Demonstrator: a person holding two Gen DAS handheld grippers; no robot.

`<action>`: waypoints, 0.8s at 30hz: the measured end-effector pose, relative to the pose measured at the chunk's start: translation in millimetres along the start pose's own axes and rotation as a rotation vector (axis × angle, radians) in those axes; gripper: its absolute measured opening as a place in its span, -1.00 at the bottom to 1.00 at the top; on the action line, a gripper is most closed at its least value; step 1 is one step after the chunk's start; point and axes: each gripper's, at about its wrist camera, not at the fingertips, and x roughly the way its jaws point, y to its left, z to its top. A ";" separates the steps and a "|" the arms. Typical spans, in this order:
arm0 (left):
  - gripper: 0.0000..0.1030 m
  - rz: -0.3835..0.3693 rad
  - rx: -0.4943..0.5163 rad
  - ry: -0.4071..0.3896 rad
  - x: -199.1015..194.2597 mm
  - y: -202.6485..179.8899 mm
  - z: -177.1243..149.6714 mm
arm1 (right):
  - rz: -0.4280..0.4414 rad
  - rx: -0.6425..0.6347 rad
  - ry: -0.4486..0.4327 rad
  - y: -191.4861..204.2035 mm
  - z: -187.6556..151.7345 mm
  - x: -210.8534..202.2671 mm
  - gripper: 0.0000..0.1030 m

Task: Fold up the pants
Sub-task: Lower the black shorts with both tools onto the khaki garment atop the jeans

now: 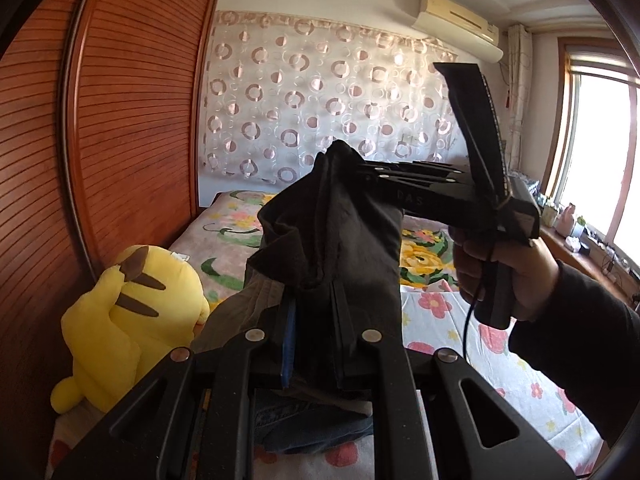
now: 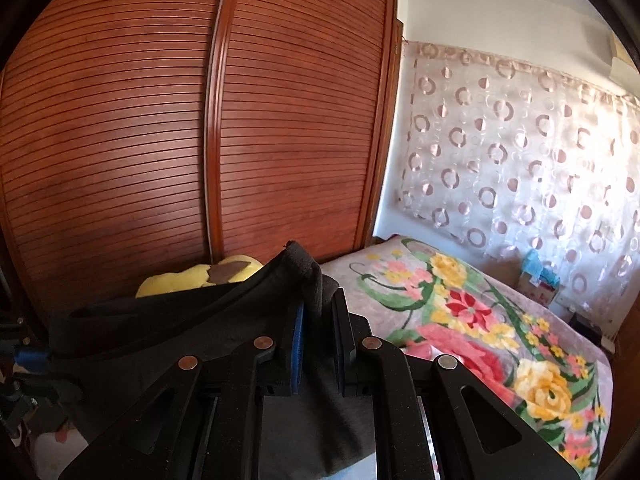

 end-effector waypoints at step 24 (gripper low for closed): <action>-0.69 0.073 -0.045 0.074 11.6 13.6 -13.8 | 0.117 0.133 0.183 -50.8 -45.9 21.8 -0.25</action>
